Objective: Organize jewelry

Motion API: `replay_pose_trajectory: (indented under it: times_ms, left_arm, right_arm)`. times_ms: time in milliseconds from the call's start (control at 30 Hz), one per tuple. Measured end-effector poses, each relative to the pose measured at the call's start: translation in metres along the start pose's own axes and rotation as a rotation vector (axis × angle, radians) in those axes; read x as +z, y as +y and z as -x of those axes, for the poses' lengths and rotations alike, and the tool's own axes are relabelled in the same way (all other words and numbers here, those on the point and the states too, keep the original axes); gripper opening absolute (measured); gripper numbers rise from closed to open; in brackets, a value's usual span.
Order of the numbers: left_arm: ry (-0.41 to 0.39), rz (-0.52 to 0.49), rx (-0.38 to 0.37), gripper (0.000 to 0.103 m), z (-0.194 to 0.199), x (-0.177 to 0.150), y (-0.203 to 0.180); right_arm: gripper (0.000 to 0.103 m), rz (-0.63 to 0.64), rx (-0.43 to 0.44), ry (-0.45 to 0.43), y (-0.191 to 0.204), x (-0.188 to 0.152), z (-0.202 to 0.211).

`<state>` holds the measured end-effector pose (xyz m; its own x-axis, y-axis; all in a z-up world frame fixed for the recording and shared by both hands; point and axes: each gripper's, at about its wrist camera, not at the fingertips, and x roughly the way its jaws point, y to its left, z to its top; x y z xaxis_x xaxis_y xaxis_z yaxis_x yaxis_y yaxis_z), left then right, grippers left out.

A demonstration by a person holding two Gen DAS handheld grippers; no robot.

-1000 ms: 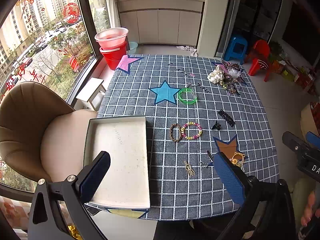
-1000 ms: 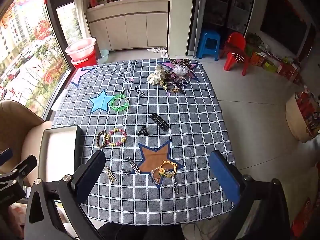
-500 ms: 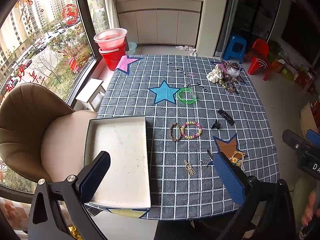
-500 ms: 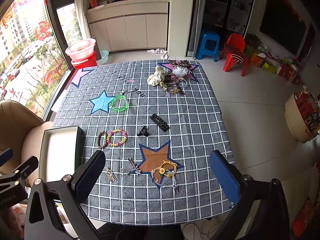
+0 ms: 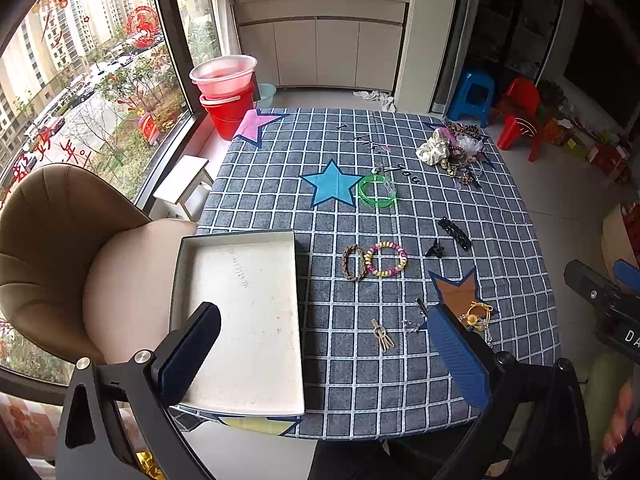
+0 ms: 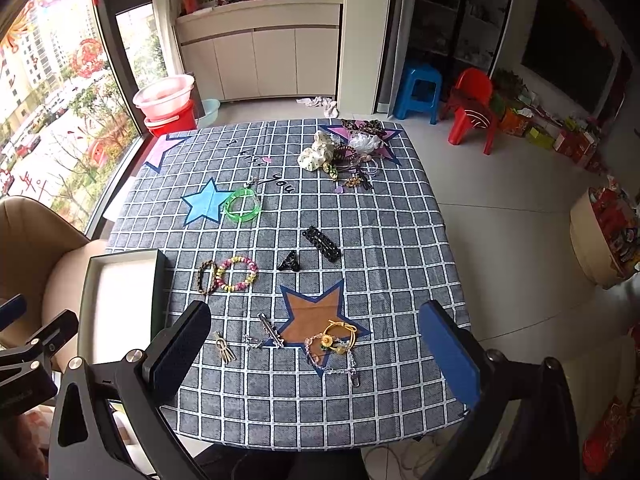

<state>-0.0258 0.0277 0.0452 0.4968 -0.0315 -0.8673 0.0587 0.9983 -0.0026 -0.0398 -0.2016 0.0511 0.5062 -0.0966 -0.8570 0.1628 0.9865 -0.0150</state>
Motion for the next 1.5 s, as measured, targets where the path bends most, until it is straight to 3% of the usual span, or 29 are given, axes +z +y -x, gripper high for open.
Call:
replay_pose_trajectory:
  times_ms: [1500]
  left_arm:
    - [0.015, -0.016, 0.001, 0.103, -0.006, 0.001, -0.010]
  right_arm:
    - [0.103, -0.012, -0.007, 0.006, -0.010, -0.003, -0.005]
